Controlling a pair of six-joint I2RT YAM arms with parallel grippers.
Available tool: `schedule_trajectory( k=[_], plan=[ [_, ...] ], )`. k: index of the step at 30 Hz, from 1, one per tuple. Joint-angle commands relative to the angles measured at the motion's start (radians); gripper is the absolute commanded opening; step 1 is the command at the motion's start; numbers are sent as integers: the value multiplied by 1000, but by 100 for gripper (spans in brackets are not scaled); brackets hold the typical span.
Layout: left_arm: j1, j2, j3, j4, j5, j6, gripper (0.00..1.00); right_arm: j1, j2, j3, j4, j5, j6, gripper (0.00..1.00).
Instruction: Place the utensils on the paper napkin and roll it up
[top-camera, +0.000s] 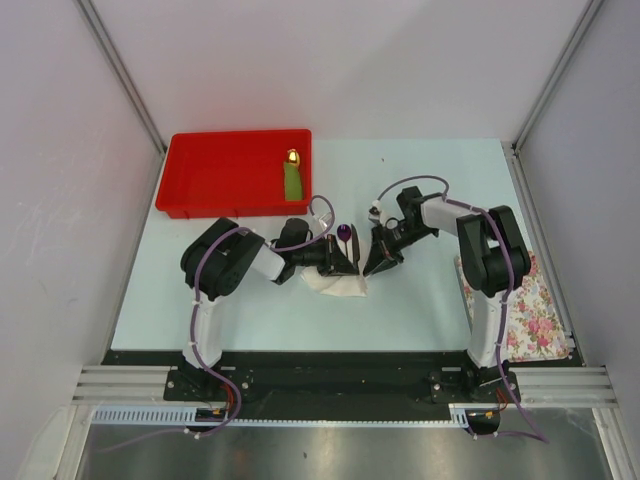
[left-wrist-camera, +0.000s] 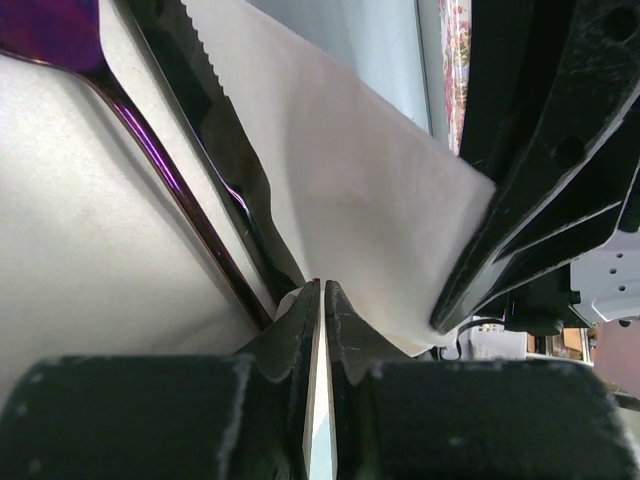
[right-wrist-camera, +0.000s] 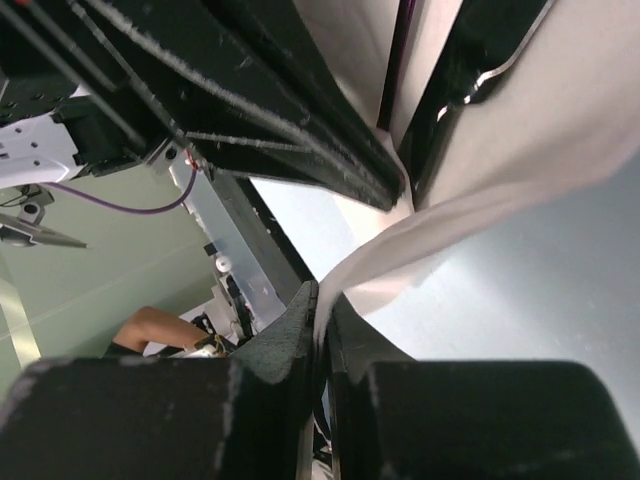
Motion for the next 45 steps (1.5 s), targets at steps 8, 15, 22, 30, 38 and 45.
schedule_trajectory(
  k=[8, 15, 22, 30, 38, 45],
  plan=[
    [12, -51, -1, 7, -15, -4, 12, 65, 63, 32, 79, 68, 56, 6],
    [27, -152, -39, -25, 20, -1, 34, 68, 77, 32, 92, 100, 67, 6],
    [78, -258, -88, -233, 31, 166, 52, 70, 75, 34, 96, 99, 75, 5],
    [84, -255, -50, -428, -13, 334, 54, 80, 61, 37, 96, 92, 79, 5],
    [67, -229, -38, -428, 10, 341, 40, 94, 63, 54, 89, 89, 81, 5],
    [56, -207, -21, -393, 11, 320, 19, 103, 64, 71, 82, 89, 82, 4]
  ],
)
